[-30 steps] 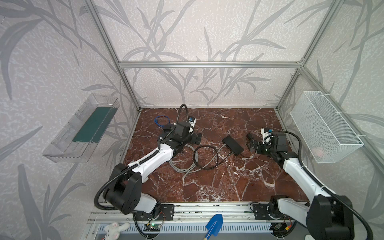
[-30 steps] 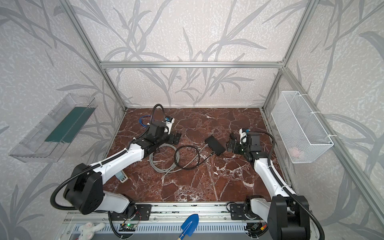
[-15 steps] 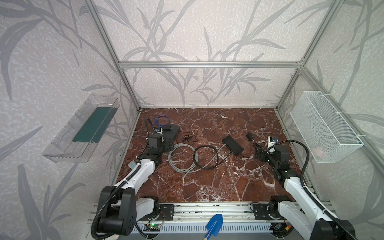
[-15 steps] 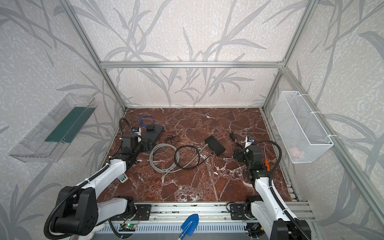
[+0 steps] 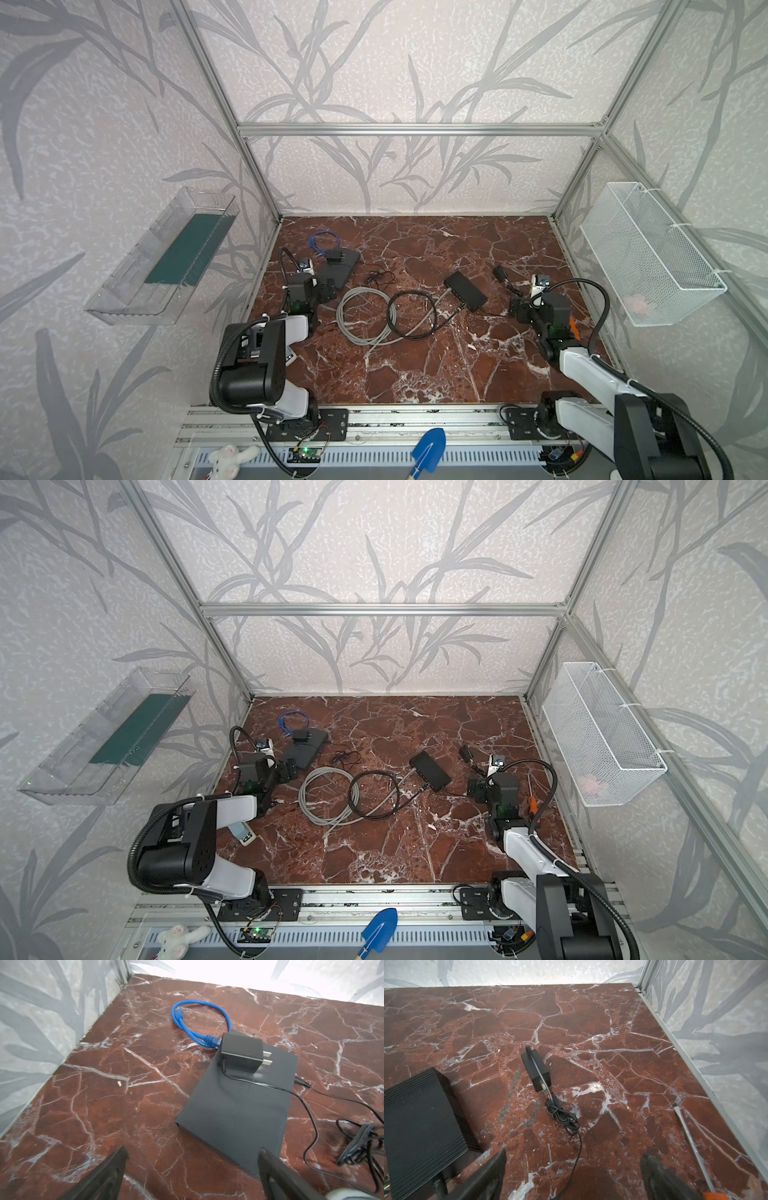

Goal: Insert the plug into the switch port

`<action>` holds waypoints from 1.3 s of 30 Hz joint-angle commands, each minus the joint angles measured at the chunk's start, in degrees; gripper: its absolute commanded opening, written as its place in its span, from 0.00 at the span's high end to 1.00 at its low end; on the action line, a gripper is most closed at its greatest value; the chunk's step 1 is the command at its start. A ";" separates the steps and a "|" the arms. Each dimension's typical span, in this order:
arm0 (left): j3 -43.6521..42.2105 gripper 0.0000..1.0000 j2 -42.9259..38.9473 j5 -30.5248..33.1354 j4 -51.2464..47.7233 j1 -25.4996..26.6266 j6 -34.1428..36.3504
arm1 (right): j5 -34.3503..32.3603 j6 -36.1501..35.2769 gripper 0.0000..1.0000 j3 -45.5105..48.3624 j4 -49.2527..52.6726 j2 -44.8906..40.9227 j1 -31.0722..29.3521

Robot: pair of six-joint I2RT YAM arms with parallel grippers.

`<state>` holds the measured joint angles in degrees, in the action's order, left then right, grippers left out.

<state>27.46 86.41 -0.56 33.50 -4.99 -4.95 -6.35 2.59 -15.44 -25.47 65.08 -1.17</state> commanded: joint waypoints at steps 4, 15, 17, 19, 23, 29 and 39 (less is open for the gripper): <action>-6.75 0.01 3.25 -4.87 21.89 -0.26 2.21 | 2.91 -1.83 0.01 -3.91 -19.32 12.49 -0.39; -5.95 0.01 3.29 -5.76 21.17 -0.21 2.89 | 3.89 -4.13 0.01 -4.58 -31.88 25.24 -2.35; -5.70 0.01 2.91 -5.77 19.78 -0.22 3.00 | 4.02 -4.15 0.01 -5.92 -26.40 23.38 -2.43; -6.00 0.01 3.20 -5.72 20.76 -0.25 2.93 | 3.69 -4.22 0.01 -6.65 -23.90 22.56 -2.65; -5.89 0.01 3.15 -5.76 20.52 -0.25 2.94 | 3.56 -5.81 0.01 -7.43 -23.20 23.10 -3.73; -5.92 0.01 3.15 -5.69 20.60 -0.24 2.93 | 3.54 -5.98 0.01 -7.68 -22.60 23.07 -3.84; -5.84 0.01 3.08 -3.32 20.25 -0.06 2.37 | 3.62 -5.98 0.01 -7.51 -22.86 22.94 -3.84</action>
<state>21.58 89.25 -5.63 52.31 -5.04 -2.55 -2.48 -3.05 -21.82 -48.03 89.03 -4.93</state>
